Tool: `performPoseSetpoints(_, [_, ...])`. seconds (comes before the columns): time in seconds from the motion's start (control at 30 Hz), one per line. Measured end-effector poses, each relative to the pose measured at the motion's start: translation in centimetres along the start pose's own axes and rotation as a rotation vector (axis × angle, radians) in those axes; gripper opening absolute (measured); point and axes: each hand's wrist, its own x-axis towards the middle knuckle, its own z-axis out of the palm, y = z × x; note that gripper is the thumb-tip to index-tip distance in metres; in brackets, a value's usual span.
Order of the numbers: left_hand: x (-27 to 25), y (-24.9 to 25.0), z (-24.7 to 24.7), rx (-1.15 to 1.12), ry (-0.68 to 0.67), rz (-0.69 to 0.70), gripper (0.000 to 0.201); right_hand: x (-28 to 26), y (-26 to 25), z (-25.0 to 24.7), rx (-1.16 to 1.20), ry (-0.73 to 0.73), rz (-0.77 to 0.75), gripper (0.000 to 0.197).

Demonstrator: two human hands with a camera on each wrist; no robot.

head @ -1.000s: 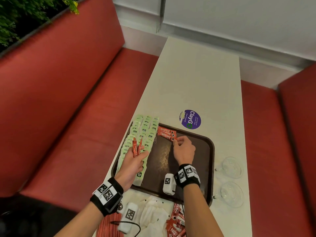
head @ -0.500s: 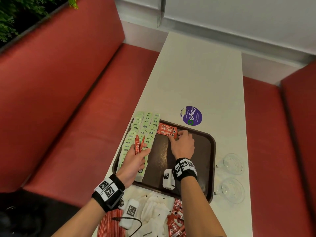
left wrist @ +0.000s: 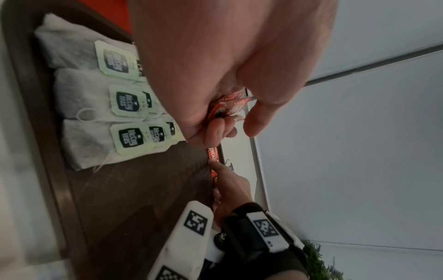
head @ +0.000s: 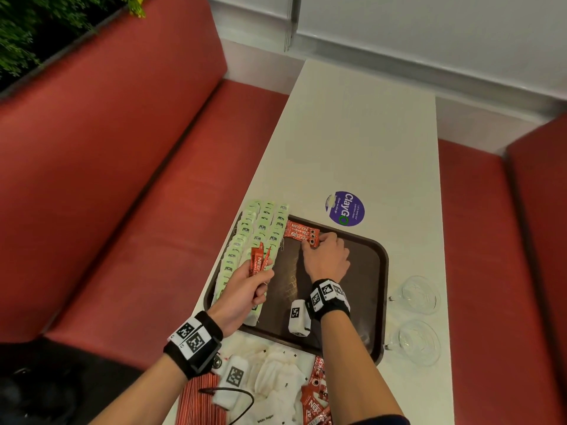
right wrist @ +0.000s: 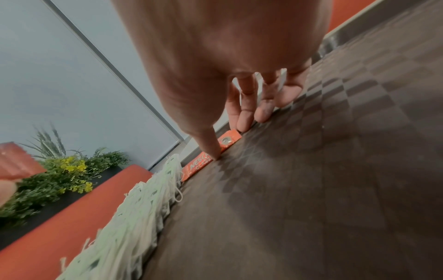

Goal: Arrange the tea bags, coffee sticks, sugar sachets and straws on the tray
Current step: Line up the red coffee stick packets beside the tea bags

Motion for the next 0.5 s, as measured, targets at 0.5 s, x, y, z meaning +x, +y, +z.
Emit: performPoseSetpoints(0.5, [-1.3,1.5,0.3,0.048,-0.174,0.069,0.032,-6.0,-1.2,-6.7,0.705,-0.437,-0.171,0.027])
